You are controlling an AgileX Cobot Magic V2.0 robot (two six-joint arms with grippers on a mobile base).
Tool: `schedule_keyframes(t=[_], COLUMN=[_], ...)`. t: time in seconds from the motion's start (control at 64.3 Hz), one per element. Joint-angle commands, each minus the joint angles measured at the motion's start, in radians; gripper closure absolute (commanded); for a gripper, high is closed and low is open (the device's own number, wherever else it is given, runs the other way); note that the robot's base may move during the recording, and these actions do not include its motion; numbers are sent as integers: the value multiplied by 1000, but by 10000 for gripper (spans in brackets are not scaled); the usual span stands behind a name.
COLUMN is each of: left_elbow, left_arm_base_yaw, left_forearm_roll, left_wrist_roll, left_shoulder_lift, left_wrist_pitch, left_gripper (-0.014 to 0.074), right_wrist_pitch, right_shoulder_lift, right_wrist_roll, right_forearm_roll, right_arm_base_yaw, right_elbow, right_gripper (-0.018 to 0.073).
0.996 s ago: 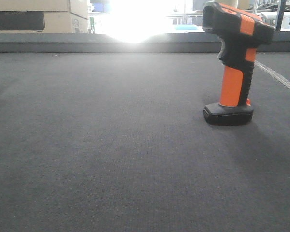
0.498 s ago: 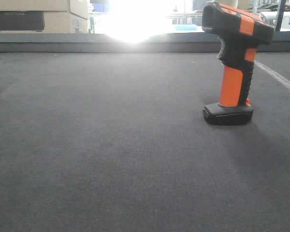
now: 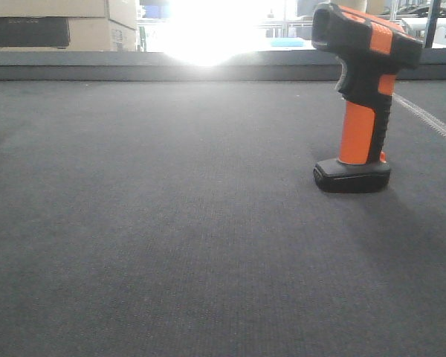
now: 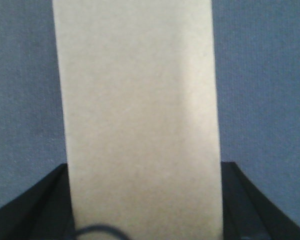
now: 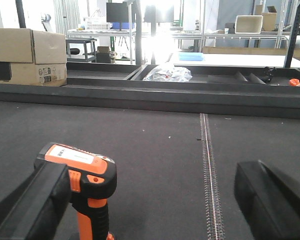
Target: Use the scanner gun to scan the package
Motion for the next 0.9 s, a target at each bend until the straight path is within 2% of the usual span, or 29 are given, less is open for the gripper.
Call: schedule_keyframes(t=[0.0, 0.047, 0.218, 0.342, 0.576, 0.762, 0.887], left_elbow=[-8, -8, -8, -8, -6, -5, -5], left_arm_base_yaw=[5, 5, 5, 5, 5, -12, -39], left_forearm_roll=[-82, -127, -386, -506, -615, -615, -614], left_wrist_roll=[-2, -2, -2, -39, -52, -52, -52], left_shoulder_lift=[-31, -46, -155, -213, -257, -257, -257], left_wrist_pitch=[38, 38, 38, 38, 38, 38, 38], left_gripper=[707, 707, 707, 707, 707, 707, 707], right_wrist_pitch=[-10, -6, 14, 56, 143, 87, -4], right_shoulder_lift=[6, 6, 6, 6, 6, 6, 10], right_wrist_roll=[-1, -1, -1, -1, -1, -1, -1], right_forearm_roll=[-7, -7, -7, 12, 118, 158, 159], right_arm_base_yaw=[0, 0, 12, 50, 133, 179, 214], right_elbow=[-7, -7, -7, -7, 18, 109, 176], right_gripper=[-10, -10, -10, -10, -10, -10, -10])
